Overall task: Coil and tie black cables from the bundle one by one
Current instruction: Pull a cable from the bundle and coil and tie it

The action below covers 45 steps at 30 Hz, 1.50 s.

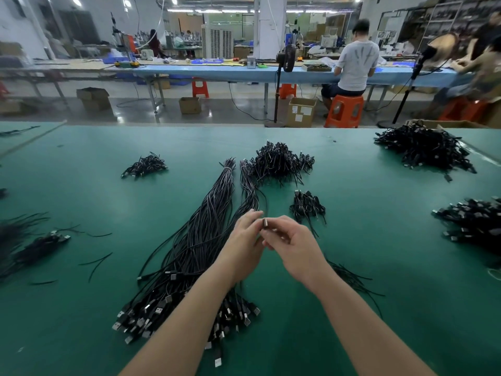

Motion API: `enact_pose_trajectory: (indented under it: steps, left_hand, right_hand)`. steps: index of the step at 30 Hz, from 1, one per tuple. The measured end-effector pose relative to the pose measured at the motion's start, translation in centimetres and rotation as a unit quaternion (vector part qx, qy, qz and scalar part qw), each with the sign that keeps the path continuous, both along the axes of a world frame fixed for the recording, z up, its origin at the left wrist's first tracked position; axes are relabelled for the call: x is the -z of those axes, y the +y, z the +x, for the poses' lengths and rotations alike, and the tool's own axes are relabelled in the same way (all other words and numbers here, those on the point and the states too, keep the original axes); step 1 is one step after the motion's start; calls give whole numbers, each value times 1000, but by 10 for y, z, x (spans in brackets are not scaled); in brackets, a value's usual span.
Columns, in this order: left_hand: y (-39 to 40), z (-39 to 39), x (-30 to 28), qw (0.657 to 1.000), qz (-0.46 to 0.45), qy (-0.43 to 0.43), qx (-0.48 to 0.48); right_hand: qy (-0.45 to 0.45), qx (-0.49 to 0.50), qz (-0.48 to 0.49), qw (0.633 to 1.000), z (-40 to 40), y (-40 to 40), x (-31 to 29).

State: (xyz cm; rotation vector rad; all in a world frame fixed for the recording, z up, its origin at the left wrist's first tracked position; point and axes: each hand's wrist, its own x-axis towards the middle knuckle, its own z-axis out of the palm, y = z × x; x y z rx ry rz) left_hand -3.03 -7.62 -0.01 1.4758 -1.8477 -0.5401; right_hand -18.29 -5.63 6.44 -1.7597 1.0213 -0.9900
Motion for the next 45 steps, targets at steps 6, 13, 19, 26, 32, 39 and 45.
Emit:
enact_pose_trajectory:
  steps: [6,13,19,26,32,39,45]
  left_hand:
    - [2,-5,8,997,69,8,-32]
    - [20,14,50,978,191,-59,-53]
    - [28,26,48,968,246,-31,-48]
    - [22,23,-21,980,186,-35,-60]
    - [28,-22,-96,928,176,321,64]
    - [32,-34,-107,952,161,255,59]
    - [34,-32,-101,956,182,223,55]
  right_hand:
    - [-98,38,-32,994,-18,1,-31]
    - [-289,65,18,955,-51,-5,-94]
    - [-397,81,14,914,-76,-18,-124]
    - [-233,78,133,960,-69,-27,-97]
    - [-94,64,152,982,-48,-26,-66]
    - [-41,39,105,993,-44,-24,-63]
    - [-24,47,101,993,-45,-24,-61]
